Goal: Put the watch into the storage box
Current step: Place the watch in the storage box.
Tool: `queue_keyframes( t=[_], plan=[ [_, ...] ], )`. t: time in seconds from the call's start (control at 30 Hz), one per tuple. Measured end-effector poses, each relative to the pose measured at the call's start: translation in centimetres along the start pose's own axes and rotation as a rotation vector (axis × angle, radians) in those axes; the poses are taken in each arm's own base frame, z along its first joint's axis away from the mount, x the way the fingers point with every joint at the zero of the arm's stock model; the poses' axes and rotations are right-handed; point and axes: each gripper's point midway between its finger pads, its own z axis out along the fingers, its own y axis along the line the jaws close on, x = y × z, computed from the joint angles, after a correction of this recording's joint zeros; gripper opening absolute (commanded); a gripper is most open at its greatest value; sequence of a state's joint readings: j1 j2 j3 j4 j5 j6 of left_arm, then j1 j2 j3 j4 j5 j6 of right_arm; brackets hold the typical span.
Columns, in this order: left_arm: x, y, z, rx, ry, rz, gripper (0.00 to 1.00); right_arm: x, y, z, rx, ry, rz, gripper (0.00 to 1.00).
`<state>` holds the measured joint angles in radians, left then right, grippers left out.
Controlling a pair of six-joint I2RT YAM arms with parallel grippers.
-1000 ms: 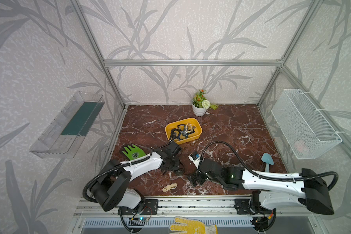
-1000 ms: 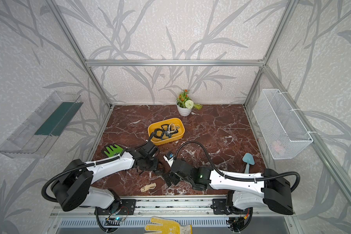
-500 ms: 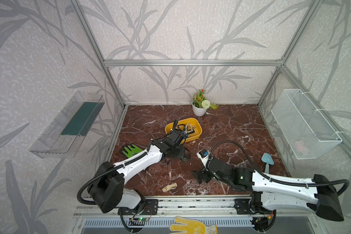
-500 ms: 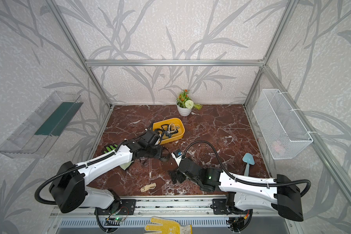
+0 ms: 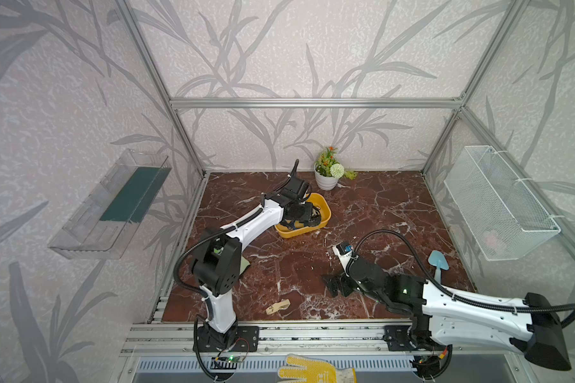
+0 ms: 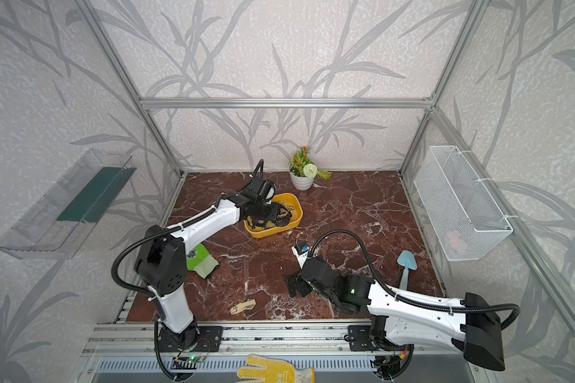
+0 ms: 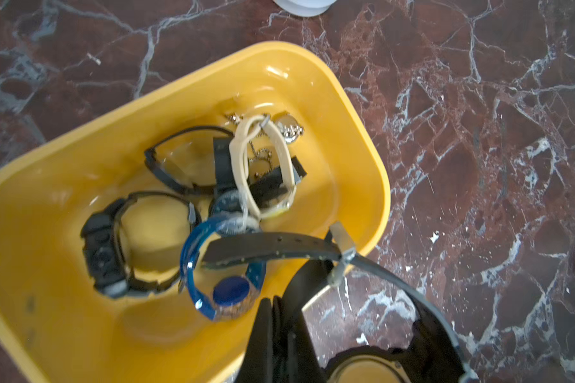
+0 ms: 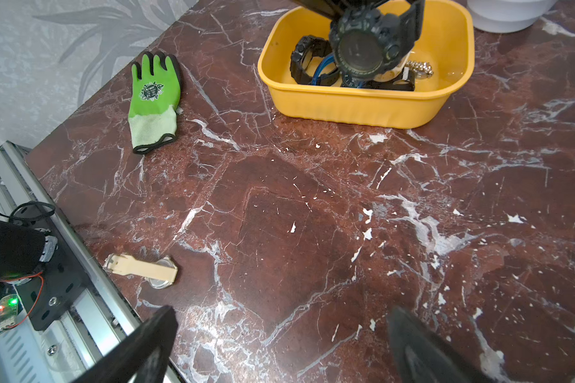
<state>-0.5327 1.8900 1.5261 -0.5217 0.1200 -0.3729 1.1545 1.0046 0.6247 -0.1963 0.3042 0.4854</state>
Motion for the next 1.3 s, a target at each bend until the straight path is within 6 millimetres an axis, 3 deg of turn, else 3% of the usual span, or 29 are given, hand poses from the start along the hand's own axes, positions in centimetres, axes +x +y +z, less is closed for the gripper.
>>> queue_keyframes(
  t=[0.13,0.53,0.8,0.87,0.93,1.0,1.07,1.17,1.23,1.3],
  plan=[
    [-1.4,0.5,2.5,-0.009,0.015,0.003,0.0,-0.1,-0.3,-0.2,0.012,-0.003,0.01,1.0],
    [-3.9,0.8,6.0,-0.002,0.037,-0.015,0.0,-0.1,-0.5,-0.2,0.017,-0.005,0.022,1.0],
    [-3.1,1.5,8.4,-0.011,0.089,-0.031,0.0,-0.1,-0.6,-0.2,0.021,-0.004,0.025,0.99],
    [-3.0,1.4,8.4,-0.01,0.09,-0.033,0.12,-0.1,-0.7,-0.1,0.023,-0.005,0.026,0.99],
    [-3.1,1.4,8.4,-0.008,0.09,-0.034,0.38,-0.1,-0.7,-0.1,0.024,-0.005,0.025,0.99],
    [-3.1,1.3,8.3,-0.002,0.091,-0.041,0.5,0.0,-0.8,0.0,0.027,-0.002,0.024,0.99],
    [-3.2,1.0,7.9,0.009,0.085,-0.037,0.56,0.1,-0.8,0.2,0.031,0.006,0.021,1.0],
    [-3.3,0.7,6.3,0.025,0.067,-0.036,0.61,0.4,-0.9,0.4,0.037,0.017,0.016,0.99],
    [-4.1,0.2,4.1,0.042,0.033,-0.03,0.88,0.5,-0.9,0.5,0.04,0.021,0.012,1.0],
    [-5.1,-0.4,1.5,0.065,-0.019,-0.022,0.92,0.6,-0.9,0.6,0.042,0.025,0.007,0.99]
  ],
)
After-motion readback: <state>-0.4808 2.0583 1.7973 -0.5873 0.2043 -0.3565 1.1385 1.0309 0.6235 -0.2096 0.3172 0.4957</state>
